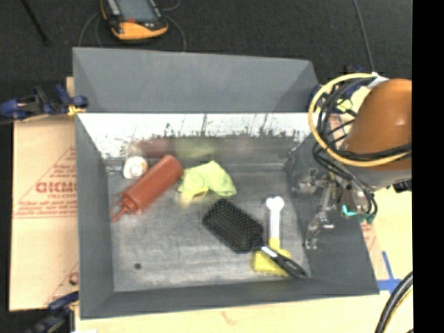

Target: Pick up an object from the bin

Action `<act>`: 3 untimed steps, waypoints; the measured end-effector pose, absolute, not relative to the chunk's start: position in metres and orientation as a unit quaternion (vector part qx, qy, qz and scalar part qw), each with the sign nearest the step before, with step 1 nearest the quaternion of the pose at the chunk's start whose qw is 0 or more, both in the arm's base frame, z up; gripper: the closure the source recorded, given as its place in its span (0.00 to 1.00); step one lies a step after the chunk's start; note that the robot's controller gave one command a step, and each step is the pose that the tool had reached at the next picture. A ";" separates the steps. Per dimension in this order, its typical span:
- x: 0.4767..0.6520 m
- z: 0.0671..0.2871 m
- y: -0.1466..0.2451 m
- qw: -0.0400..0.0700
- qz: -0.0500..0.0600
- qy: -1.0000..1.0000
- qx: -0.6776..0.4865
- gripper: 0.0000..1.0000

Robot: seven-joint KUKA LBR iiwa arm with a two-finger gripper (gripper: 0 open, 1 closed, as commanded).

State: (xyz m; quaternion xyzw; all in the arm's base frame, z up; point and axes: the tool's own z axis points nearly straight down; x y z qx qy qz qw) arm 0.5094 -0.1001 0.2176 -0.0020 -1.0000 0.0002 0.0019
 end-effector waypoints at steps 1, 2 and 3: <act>0.511 0.222 -0.100 -0.002 0.001 -1.000 0.000 0.00; 0.519 0.191 -0.093 -0.005 0.002 -0.999 0.035 0.00; 0.503 0.130 -0.091 -0.004 0.001 -0.999 0.040 0.00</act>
Offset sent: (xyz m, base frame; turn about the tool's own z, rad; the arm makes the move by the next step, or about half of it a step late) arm 0.0306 0.0358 -0.1476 -0.3216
